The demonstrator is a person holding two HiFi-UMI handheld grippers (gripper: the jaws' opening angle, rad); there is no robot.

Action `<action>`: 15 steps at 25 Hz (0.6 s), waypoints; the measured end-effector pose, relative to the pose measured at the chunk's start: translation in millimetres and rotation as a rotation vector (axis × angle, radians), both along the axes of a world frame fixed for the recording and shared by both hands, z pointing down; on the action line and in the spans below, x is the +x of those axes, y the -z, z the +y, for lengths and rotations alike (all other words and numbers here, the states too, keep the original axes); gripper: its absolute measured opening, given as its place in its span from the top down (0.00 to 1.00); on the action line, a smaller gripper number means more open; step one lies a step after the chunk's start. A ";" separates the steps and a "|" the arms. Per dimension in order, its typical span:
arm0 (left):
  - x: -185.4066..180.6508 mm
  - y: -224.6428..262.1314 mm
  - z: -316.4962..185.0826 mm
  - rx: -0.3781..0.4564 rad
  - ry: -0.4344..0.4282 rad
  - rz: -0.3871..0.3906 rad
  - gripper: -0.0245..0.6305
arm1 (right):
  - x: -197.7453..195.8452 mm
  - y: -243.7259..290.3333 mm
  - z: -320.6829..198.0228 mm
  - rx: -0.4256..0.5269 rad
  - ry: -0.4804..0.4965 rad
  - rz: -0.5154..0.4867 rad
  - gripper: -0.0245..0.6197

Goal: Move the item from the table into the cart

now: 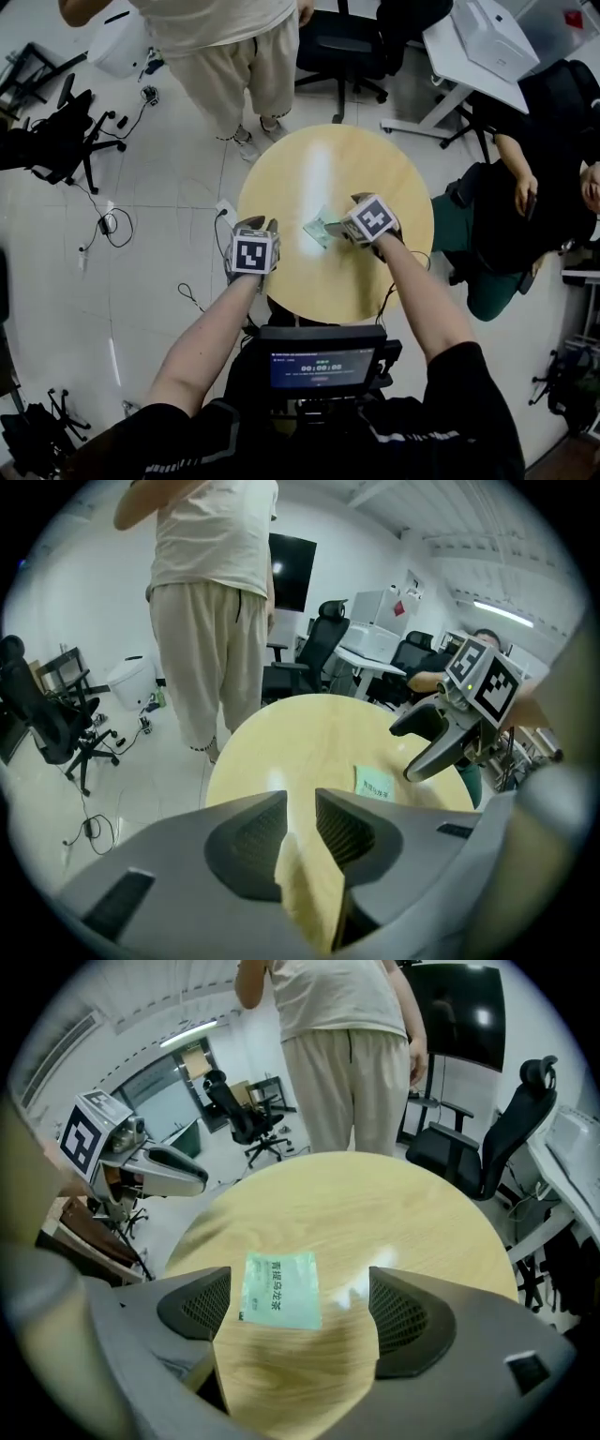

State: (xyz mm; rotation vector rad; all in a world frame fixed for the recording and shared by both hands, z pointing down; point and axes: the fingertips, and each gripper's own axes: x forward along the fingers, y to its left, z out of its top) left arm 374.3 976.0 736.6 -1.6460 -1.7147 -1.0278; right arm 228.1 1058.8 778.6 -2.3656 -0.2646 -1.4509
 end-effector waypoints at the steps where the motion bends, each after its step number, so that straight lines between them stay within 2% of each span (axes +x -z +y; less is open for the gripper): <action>1: -1.8 -8.0 2.0 0.011 -0.004 -0.005 0.79 | 2.2 -7.1 -2.6 0.005 0.016 -0.009 0.25; 6: 1.7 -40.0 2.6 0.085 0.014 0.008 0.79 | 17.6 -37.2 -15.2 0.023 0.066 -0.032 0.25; 12: -1.2 -64.5 6.6 0.121 -0.001 -0.011 0.77 | 35.0 -60.2 -15.0 0.034 0.089 -0.011 0.25; 15: -1.1 -68.5 10.9 0.104 -0.016 -0.007 0.77 | 41.0 -74.1 -24.9 0.031 0.120 -0.033 0.25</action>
